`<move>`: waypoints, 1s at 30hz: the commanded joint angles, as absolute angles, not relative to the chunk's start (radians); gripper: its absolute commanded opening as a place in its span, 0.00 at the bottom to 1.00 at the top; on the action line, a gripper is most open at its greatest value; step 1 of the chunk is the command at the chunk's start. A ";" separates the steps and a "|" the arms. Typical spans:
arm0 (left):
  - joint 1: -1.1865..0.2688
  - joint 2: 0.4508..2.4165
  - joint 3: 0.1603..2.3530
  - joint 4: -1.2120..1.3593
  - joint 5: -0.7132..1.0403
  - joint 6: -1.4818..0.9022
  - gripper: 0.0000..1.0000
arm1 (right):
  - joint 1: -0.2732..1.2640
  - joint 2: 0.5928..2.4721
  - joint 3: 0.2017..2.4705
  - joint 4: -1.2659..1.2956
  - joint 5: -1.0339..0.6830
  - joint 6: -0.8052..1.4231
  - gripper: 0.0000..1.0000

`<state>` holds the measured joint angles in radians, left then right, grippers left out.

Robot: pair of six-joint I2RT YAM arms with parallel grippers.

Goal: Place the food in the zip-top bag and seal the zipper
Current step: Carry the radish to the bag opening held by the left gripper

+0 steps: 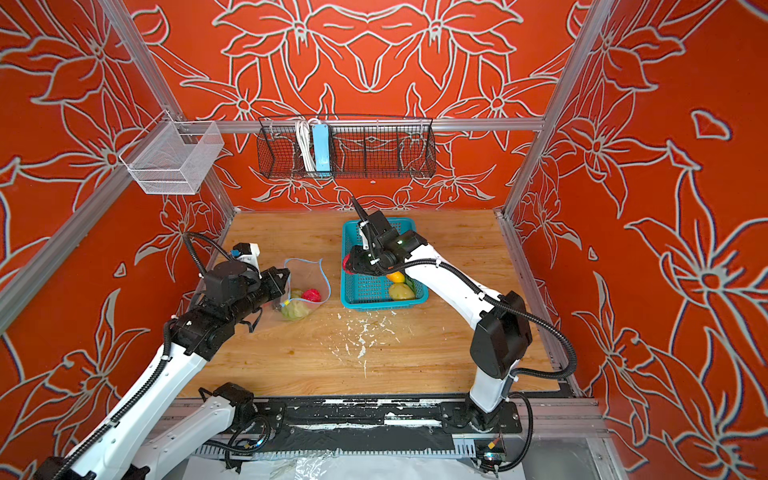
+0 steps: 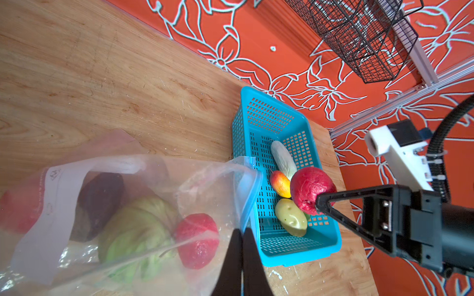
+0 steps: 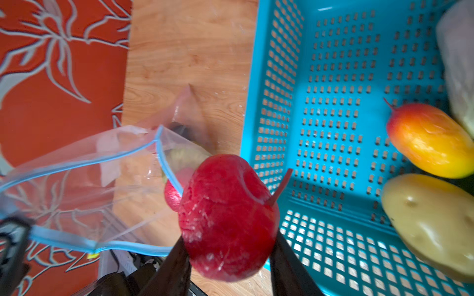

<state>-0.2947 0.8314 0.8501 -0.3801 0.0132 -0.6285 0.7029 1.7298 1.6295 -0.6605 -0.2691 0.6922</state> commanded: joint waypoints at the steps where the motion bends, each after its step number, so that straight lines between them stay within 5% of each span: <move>1: -0.296 0.830 0.860 -0.379 0.020 -0.641 0.00 | 0.736 1.702 1.617 -0.594 -0.296 0.687 0.33; 30: -0.296 0.822 0.929 -0.425 0.035 -0.610 0.00 | 0.923 1.913 1.801 -0.488 -0.274 0.647 0.35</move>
